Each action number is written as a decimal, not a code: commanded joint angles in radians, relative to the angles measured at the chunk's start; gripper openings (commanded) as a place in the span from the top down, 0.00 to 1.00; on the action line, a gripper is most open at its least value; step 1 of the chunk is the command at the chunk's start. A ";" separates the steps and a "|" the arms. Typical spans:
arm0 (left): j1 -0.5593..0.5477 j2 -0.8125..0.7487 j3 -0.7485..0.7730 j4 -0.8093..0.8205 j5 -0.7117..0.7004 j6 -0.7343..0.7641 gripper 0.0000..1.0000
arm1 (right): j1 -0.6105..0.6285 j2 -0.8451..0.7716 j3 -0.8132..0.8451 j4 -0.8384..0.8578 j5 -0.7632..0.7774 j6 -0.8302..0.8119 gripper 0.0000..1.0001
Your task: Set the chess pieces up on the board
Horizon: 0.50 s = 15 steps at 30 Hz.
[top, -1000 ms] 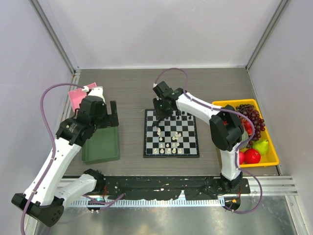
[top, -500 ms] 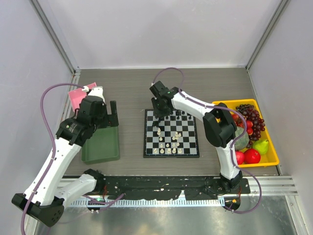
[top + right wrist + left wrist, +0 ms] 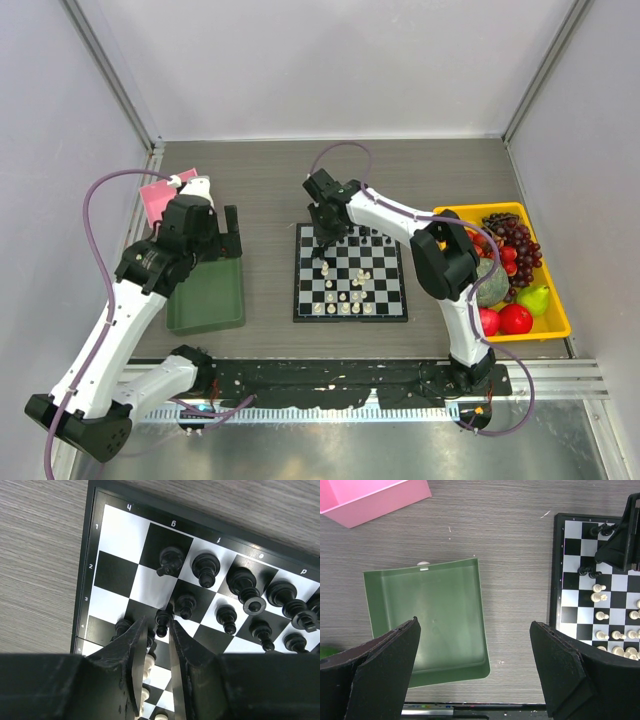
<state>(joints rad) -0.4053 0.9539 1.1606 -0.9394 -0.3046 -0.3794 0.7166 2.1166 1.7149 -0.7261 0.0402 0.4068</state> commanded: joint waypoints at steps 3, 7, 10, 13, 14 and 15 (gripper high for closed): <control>0.006 0.000 0.001 0.022 -0.011 0.019 0.01 | 0.009 0.022 0.058 -0.007 0.004 0.001 0.73; 0.008 0.000 0.001 0.021 -0.011 0.020 0.01 | 0.012 0.028 0.074 -0.009 0.000 -0.002 0.80; 0.010 0.002 0.002 0.019 -0.010 0.020 0.01 | 0.011 0.039 0.091 -0.012 0.003 -0.005 0.83; 0.010 0.002 0.005 0.017 -0.008 0.023 0.01 | 0.011 0.049 0.121 -0.010 0.006 -0.003 0.84; 0.011 0.003 0.005 0.017 -0.011 0.023 0.01 | 0.012 0.054 0.127 -0.012 0.007 -0.003 0.84; 0.013 0.003 0.008 0.019 -0.010 0.023 0.01 | 0.012 0.057 0.141 -0.010 0.012 -0.003 0.84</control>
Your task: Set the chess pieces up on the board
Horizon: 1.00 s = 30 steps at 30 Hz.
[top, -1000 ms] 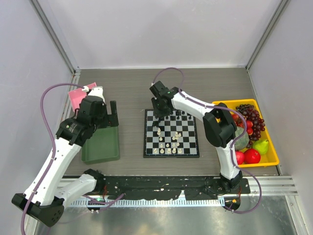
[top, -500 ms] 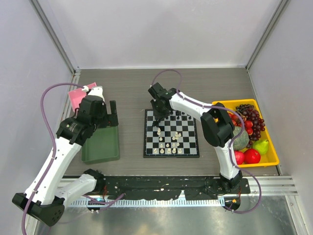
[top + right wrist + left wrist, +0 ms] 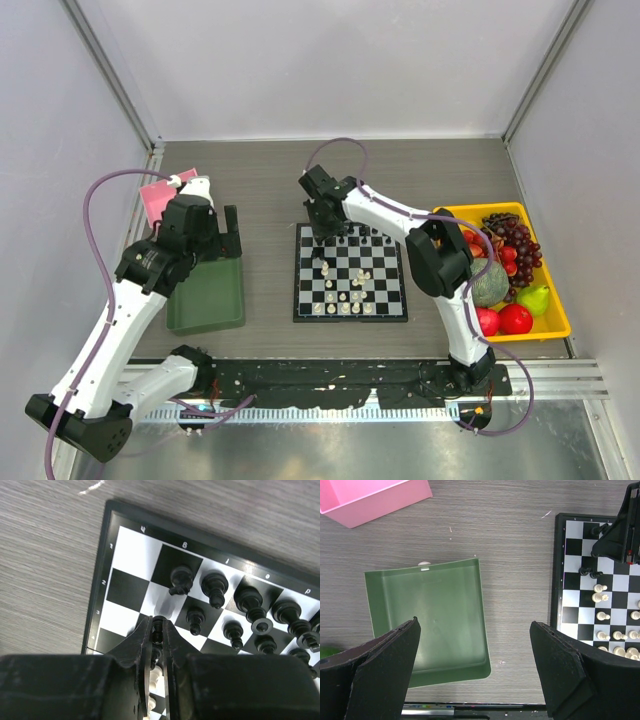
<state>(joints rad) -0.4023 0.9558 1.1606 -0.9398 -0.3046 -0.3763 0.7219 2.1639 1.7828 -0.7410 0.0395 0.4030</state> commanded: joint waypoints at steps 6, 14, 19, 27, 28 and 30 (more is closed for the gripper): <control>0.010 0.000 0.005 0.016 -0.008 0.022 0.01 | 0.007 0.043 0.110 -0.017 0.022 -0.006 0.84; 0.010 0.000 0.005 0.015 -0.007 0.019 0.01 | 0.007 0.030 0.084 -0.021 0.037 -0.015 0.84; 0.010 0.004 0.010 0.018 0.005 0.019 0.01 | 0.007 0.033 0.082 -0.026 0.039 -0.016 0.83; 0.011 0.020 0.016 0.030 0.045 0.022 0.01 | 0.007 0.022 0.093 -0.028 -0.001 -0.024 0.69; 0.010 0.018 0.014 0.035 0.058 0.022 0.01 | 0.008 0.017 0.093 -0.029 -0.013 -0.029 0.68; 0.011 0.026 0.014 0.041 0.070 0.020 0.01 | 0.008 0.002 0.098 -0.029 -0.024 -0.030 0.66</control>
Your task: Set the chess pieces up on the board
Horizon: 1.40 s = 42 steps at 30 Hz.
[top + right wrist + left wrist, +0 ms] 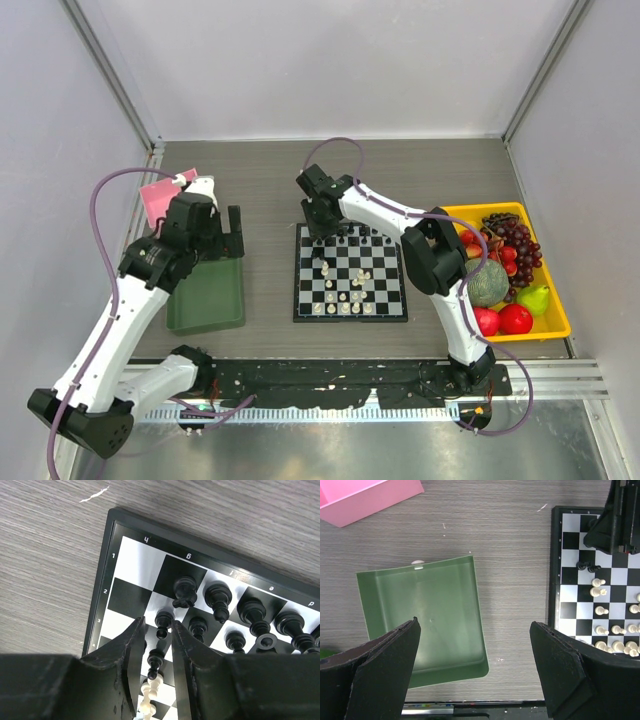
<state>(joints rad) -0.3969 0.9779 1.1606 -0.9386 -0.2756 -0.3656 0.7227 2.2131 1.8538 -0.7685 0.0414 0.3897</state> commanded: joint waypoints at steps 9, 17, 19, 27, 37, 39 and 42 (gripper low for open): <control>0.006 0.045 0.013 0.086 0.117 0.007 0.01 | 0.006 -0.225 -0.042 -0.005 0.011 -0.029 0.64; 0.004 0.174 0.033 0.182 0.255 -0.030 0.15 | -0.008 -0.423 -0.220 0.034 0.078 -0.020 0.64; 0.004 0.231 0.036 0.211 0.320 -0.045 0.21 | -0.040 -0.470 -0.260 0.037 0.087 -0.012 0.64; -0.081 0.523 0.203 0.218 0.351 -0.052 0.34 | -0.180 -0.671 -0.464 0.121 -0.026 0.037 0.65; -0.164 0.765 0.314 0.187 0.385 -0.061 0.45 | -0.252 -0.771 -0.565 0.133 -0.026 0.043 0.65; -0.178 0.788 0.312 0.198 0.385 -0.071 0.46 | -0.256 -0.776 -0.576 0.136 -0.026 0.040 0.65; -0.201 0.823 0.317 0.210 0.378 -0.088 0.46 | -0.266 -0.771 -0.576 0.138 -0.028 0.037 0.65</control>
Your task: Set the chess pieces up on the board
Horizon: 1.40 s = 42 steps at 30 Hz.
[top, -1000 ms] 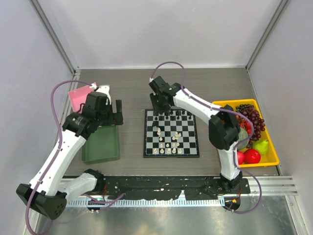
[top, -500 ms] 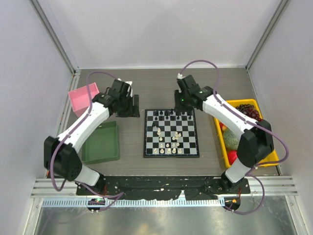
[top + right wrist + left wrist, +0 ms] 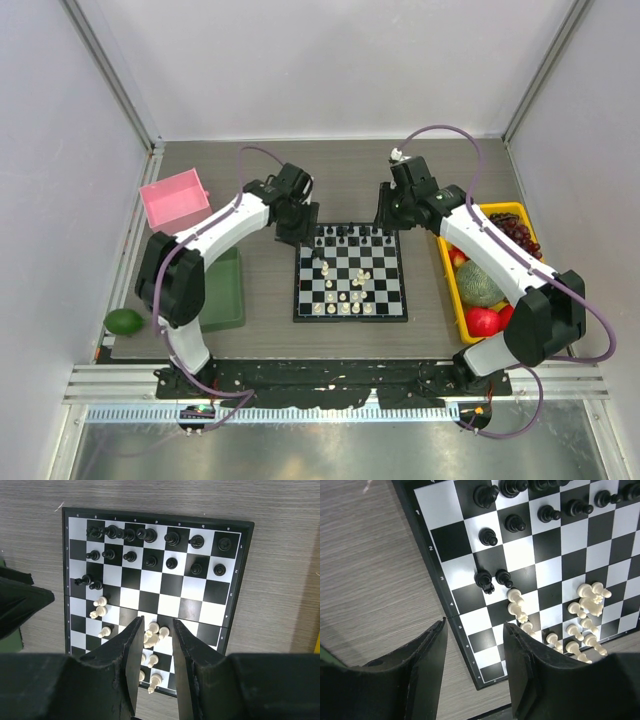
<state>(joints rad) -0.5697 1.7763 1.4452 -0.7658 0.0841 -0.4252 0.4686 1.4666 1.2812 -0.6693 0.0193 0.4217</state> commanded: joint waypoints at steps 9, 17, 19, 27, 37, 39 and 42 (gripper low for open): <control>-0.042 0.124 0.050 0.062 -0.029 -0.066 0.53 | -0.021 -0.028 -0.008 0.036 -0.042 -0.012 0.65; -0.044 0.183 0.101 0.052 -0.060 -0.063 0.56 | -0.025 -0.023 -0.017 0.037 -0.047 -0.017 0.65; -0.042 0.189 0.109 0.051 -0.063 -0.060 0.57 | -0.027 -0.020 -0.016 0.037 -0.047 -0.017 0.65; -0.044 0.204 0.116 0.040 -0.058 -0.053 0.64 | -0.027 -0.009 -0.017 0.039 -0.055 -0.020 0.65; -0.044 0.206 0.096 0.028 -0.050 -0.046 0.65 | -0.027 0.000 -0.016 0.042 -0.062 -0.018 0.65; -0.042 0.209 0.095 0.029 -0.041 -0.044 0.67 | -0.027 0.000 -0.019 0.043 -0.062 -0.018 0.65; -0.042 0.209 0.093 0.030 -0.034 -0.044 0.69 | -0.027 0.001 -0.022 0.042 -0.062 -0.020 0.65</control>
<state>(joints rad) -0.6147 1.9778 1.5276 -0.7372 0.0368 -0.4828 0.4473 1.4670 1.2621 -0.6590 -0.0322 0.4171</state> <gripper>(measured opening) 0.315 0.351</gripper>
